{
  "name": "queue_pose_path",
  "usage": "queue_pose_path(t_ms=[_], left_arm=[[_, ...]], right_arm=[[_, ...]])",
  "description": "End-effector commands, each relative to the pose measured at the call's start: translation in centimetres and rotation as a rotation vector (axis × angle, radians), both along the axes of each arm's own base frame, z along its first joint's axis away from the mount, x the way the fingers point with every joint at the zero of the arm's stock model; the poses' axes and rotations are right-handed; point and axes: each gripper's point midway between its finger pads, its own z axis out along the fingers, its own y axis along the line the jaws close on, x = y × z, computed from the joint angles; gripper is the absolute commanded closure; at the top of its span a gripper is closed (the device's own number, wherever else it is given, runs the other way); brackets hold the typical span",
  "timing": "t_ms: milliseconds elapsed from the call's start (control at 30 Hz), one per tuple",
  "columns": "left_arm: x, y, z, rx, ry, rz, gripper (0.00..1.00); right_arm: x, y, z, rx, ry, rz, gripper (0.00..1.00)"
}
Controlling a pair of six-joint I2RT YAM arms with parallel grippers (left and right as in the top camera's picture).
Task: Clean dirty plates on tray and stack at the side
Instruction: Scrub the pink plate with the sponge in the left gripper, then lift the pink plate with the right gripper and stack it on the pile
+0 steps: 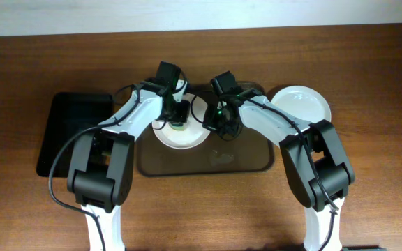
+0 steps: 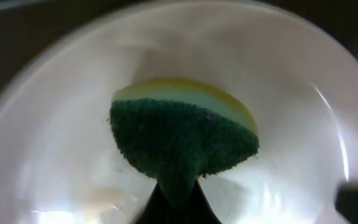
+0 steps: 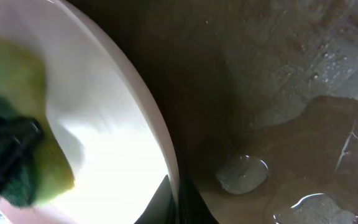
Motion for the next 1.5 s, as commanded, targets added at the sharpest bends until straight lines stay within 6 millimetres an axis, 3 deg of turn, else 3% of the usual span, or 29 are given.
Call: queue_pose_path(t_ms=[0, 67, 167, 300, 333, 433, 633, 733, 867, 967, 1133, 1333, 1467], left_arm=[[0.2, 6.8, -3.7, 0.213, 0.026, 0.274, 0.99], [0.6, 9.1, -3.1, 0.299, 0.003, 0.329, 0.99], [0.7, 9.0, -0.5, 0.317, 0.025, 0.324, 1.00], [1.2, 8.7, 6.6, 0.295, 0.038, 0.321, 0.99], [1.3, 8.7, 9.3, 0.290, 0.027, 0.324, 0.99], [1.6, 8.8, 13.1, 0.282, -0.003, 0.316, 0.99], [1.7, 11.8, 12.9, 0.288, 0.017, 0.373, 0.99], [1.8, 12.3, 13.0, 0.287, 0.016, 0.384, 0.99], [1.9, 12.5, 12.8, 0.287, 0.017, 0.388, 1.00], [1.9, 12.5, 12.7, 0.288, 0.020, 0.388, 0.99], [2.1, 12.5, 12.8, 0.285, 0.013, 0.390, 0.99], [2.1, 12.5, 12.8, 0.285, 0.011, 0.391, 1.00], [2.1, 12.5, 12.8, 0.285, 0.011, 0.391, 1.00]], right_arm=[[-0.1, -0.5, -1.0, -0.029, 0.014, -0.004, 0.96], [-0.1, -0.5, -1.0, -0.028, 0.014, -0.004, 0.96], [-0.1, -0.5, -1.0, -0.028, 0.014, -0.004, 0.96], [-0.3, -0.3, -1.0, -0.017, 0.019, 0.008, 0.96], [-0.4, 0.0, -0.8, -0.001, 0.021, 0.023, 0.96], [-0.2, -0.5, 1.9, 0.019, -0.032, 0.091, 0.96], [-0.9, -7.4, 10.6, -0.168, -0.179, 0.068, 0.96], [-2.0, -12.8, 15.8, -0.325, -0.274, -0.037, 0.96], [-4.5, -19.7, 20.9, -0.559, -0.357, -0.174, 0.96], [-5.4, -22.2, 22.8, -0.706, -0.402, -0.222, 0.96], [-5.1, -22.1, 24.8, -0.986, -0.508, -0.204, 0.96], [-4.5, -18.5, 25.7, -1.232, -0.647, -0.146, 0.96], [-5.3, -15.8, 27.5, -1.352, -0.838, -0.200, 0.96]])
